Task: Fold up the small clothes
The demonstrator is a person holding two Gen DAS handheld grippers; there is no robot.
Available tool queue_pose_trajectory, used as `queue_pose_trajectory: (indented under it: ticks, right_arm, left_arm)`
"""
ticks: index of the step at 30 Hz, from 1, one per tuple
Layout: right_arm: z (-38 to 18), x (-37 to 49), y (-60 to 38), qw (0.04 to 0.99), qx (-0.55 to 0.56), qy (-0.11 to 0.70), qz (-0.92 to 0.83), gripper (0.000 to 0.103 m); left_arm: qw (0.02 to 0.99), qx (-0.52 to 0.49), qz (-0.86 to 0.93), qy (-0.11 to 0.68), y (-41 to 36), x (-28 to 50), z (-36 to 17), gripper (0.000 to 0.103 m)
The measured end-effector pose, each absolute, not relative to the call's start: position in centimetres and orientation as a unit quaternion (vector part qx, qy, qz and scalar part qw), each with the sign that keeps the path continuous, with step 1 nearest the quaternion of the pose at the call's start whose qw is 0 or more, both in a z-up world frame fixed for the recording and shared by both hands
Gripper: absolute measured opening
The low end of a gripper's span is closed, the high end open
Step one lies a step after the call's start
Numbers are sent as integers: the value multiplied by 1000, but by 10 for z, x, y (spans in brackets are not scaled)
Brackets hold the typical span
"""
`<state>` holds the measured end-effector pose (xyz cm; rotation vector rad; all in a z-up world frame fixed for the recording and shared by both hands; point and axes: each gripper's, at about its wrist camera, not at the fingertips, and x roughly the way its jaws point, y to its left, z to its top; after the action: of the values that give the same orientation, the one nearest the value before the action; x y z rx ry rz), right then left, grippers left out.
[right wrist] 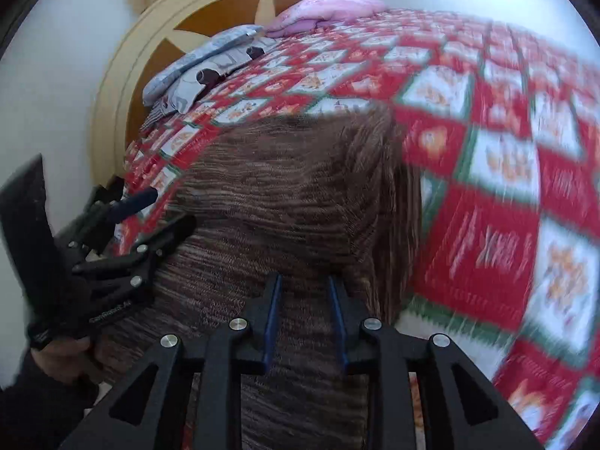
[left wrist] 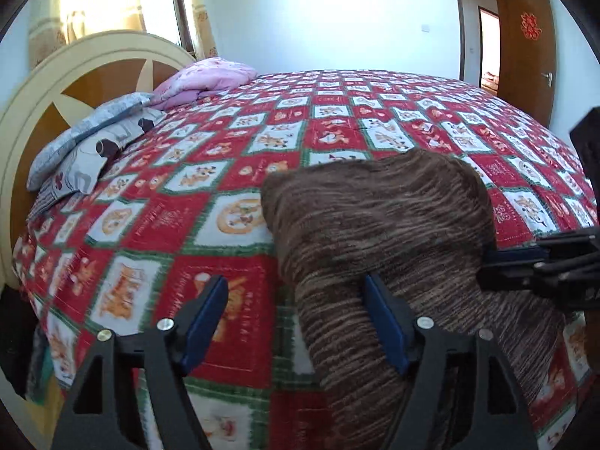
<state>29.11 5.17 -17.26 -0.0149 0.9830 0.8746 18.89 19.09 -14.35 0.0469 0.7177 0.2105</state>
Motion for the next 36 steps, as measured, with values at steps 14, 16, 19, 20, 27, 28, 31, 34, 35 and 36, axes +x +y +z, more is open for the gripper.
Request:
queue_pose_trajectory:
  ticks: [14,16,19,20,27,28,31,34,35,36]
  right_arm:
    - [-141,232,15,862,15,367,350,63]
    - [-124,216,8,877,3,339,341,63]
    - [-103,197,4,891,-32,312,329,63]
    - [-96,190,4,895,-46,301,327,63]
    - [-80,166,3,903,-69,269,329,64]
    - [-78,165,3,906,-71,263,324,64]
    - [-74,160,1,912,-68,251,316,64]
    - [-69,162,-2,917,-56,246,310,64]
    - [-68,163,-3,918,-53,246,307,64]
    - [-68,163,-4,919,-51,245,305,64]
  left_arm:
    - [950,18,114,290,180,139,-113,98]
    - [956,19,108,270,175,130,-97,101]
    - [964,16,98,246,168,122,-78,101]
    - [966,15,95,240,167,121,-73,101]
    - [971,19,85,221,159,115,-60,102]
    - [972,18,84,219,158,114,-60,102]
    - [973,16,83,217,158,111,-59,102]
    - [973,15,83,215,158,110,-58,102]
    - [973,14,84,215,158,110,-58,102]
    - [973,13,83,216,158,110,-59,102]
